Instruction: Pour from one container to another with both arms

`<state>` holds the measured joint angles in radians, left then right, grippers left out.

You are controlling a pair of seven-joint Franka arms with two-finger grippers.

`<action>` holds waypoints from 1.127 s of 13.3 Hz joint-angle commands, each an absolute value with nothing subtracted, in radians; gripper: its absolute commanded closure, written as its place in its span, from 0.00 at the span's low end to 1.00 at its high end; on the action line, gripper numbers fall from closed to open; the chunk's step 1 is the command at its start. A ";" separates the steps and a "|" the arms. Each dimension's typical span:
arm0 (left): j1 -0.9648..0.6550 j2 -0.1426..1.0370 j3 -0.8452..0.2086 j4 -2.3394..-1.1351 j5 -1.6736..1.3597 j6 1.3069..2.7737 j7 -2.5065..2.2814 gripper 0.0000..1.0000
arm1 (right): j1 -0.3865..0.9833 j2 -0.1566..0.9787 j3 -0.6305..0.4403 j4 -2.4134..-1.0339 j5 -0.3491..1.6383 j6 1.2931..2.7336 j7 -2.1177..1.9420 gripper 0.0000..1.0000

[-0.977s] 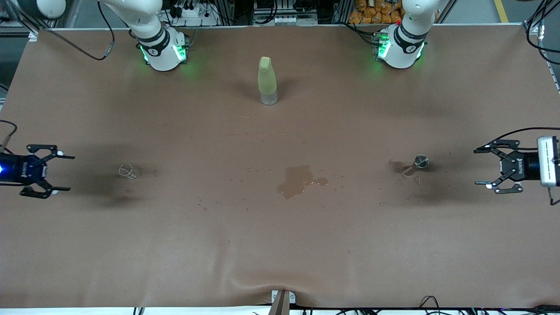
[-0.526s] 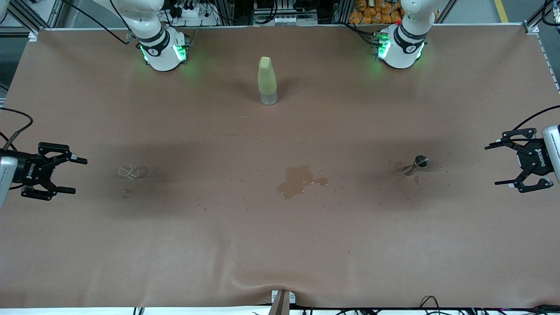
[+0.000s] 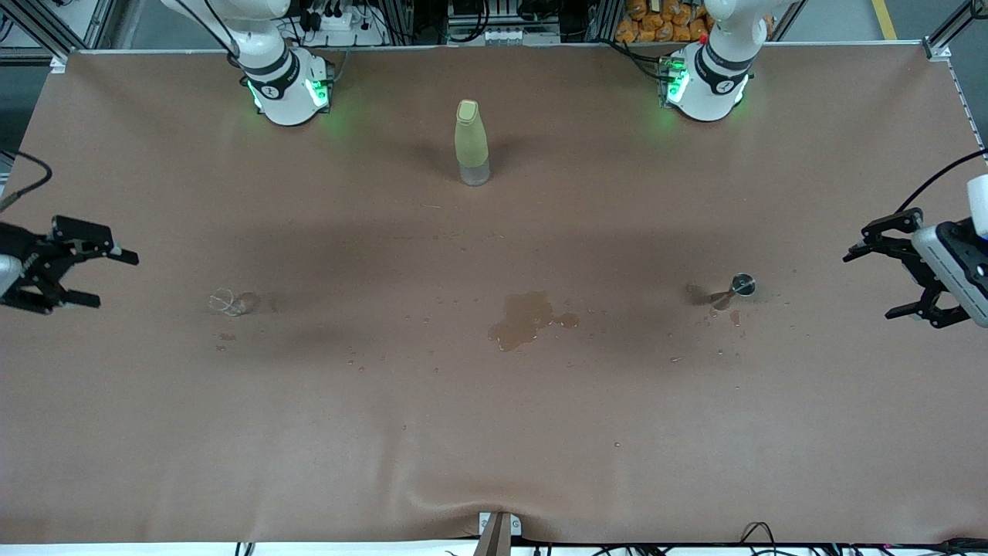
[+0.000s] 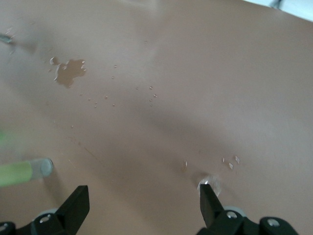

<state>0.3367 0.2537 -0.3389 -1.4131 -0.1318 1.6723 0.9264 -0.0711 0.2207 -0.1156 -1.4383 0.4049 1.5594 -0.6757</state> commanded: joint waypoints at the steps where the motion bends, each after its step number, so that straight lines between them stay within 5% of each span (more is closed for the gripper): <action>1: 0.292 0.204 -0.333 -1.439 -0.045 1.689 0.650 0.00 | -0.012 0.105 -0.124 -1.517 0.266 1.578 -0.407 0.00; 9: 0.275 0.215 -0.331 -1.439 -0.041 1.689 -0.030 0.00 | -0.038 -0.012 -0.127 -1.509 0.060 1.509 -0.012 0.00; 15: 0.285 0.199 -0.327 -1.474 -0.020 1.677 -0.075 0.00 | -0.052 -0.037 -0.063 -1.520 -0.040 1.502 0.040 0.00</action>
